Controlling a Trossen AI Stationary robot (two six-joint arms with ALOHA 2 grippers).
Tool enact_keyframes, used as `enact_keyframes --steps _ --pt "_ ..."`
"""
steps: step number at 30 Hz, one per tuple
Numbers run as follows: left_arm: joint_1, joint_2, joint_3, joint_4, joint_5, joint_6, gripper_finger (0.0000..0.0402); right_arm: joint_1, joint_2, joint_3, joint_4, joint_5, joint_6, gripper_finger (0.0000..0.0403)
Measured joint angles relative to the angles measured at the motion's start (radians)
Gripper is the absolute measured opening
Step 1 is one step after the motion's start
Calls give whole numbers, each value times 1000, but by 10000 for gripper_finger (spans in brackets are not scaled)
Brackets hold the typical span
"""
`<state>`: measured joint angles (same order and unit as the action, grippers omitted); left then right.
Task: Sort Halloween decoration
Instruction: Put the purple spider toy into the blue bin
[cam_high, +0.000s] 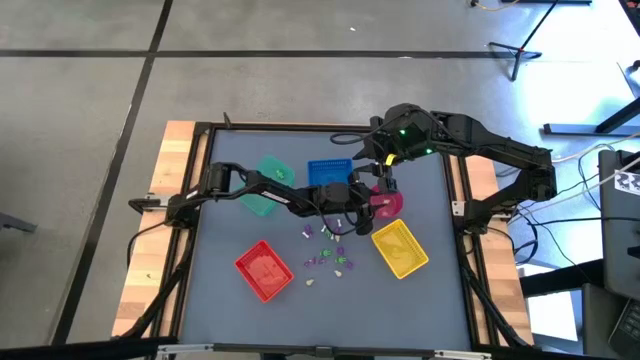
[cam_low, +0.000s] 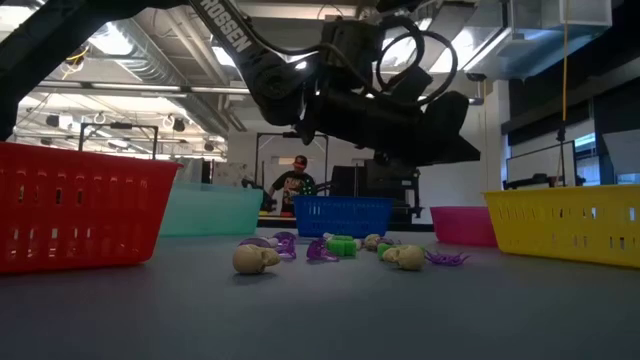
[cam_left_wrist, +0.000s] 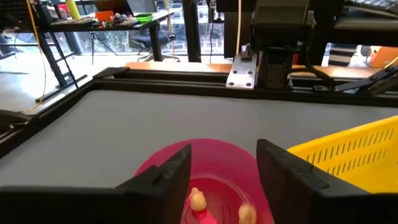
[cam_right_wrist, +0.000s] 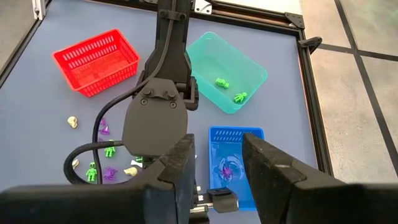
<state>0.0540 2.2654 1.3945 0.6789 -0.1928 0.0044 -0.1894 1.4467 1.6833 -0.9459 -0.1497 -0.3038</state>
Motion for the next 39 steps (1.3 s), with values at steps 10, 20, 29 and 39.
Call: enact_keyframes --steps 10,20,29,39 --pt "0 -84 1 -169 0 3 188 0 0 0 -27 0 0 131" --pt "-2 -299 2 -689 48 12 188 0 0 -1 -47 0 0 131" --pt "-1 -443 1 -1072 183 188 188 0 0 -1 -53 0 0 131" --pt "11 -452 0 -1378 229 352 188 0 0 -1 -53 0 0 131"
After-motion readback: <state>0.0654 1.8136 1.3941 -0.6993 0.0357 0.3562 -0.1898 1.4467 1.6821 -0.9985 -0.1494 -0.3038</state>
